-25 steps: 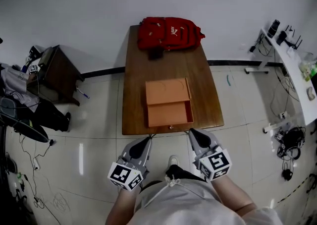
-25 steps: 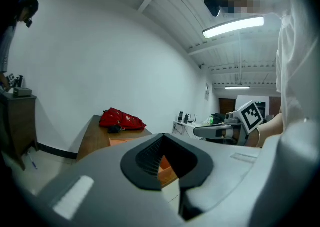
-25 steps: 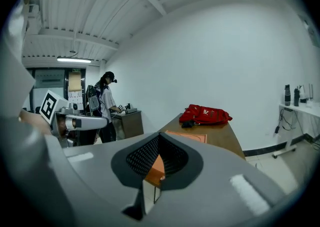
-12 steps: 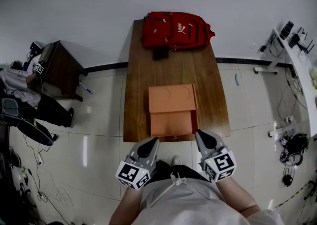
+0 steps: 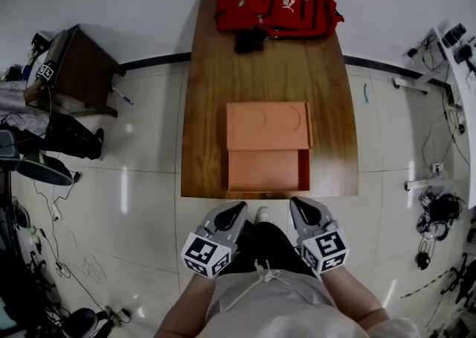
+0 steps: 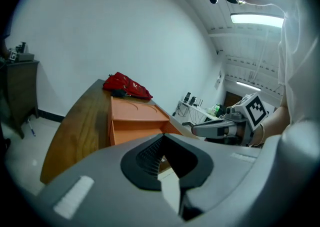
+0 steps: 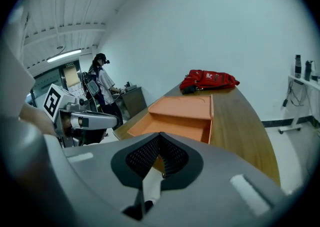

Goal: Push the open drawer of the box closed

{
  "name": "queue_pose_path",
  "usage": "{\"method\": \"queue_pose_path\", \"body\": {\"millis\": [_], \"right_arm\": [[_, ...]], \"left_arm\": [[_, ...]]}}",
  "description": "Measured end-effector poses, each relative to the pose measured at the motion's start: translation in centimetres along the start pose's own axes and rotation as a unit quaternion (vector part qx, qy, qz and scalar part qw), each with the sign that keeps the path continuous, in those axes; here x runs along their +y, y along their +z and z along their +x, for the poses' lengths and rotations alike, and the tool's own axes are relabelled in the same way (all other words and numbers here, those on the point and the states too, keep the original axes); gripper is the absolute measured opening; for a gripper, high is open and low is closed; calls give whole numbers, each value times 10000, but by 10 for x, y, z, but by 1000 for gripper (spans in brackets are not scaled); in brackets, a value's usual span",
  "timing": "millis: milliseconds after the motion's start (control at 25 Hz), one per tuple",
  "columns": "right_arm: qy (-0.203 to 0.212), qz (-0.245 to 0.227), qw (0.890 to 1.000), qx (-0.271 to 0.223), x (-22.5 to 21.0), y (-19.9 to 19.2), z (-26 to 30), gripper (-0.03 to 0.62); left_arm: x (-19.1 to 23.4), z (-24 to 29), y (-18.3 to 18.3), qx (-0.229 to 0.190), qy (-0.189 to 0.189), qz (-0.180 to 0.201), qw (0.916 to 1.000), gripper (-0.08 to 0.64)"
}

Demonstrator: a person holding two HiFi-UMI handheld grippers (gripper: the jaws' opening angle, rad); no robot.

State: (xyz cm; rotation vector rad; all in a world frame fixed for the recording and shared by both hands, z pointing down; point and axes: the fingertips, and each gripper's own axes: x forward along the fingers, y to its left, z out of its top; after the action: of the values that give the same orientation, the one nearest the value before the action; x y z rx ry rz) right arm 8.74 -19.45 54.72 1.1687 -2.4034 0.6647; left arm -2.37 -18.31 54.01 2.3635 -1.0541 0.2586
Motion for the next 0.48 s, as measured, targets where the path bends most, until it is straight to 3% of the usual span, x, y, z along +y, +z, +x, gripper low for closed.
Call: {"method": "queue_pose_path", "body": {"millis": [200, 480], "right_arm": [[50, 136, 9990, 422, -4, -40, 21, 3], [-39, 142, 9969, 773, -15, -64, 45, 3]], "left_arm": [[11, 22, -36, 303, -57, -177, 9994, -5], [24, 45, -57, 541, 4, -229, 9983, -3]]}}
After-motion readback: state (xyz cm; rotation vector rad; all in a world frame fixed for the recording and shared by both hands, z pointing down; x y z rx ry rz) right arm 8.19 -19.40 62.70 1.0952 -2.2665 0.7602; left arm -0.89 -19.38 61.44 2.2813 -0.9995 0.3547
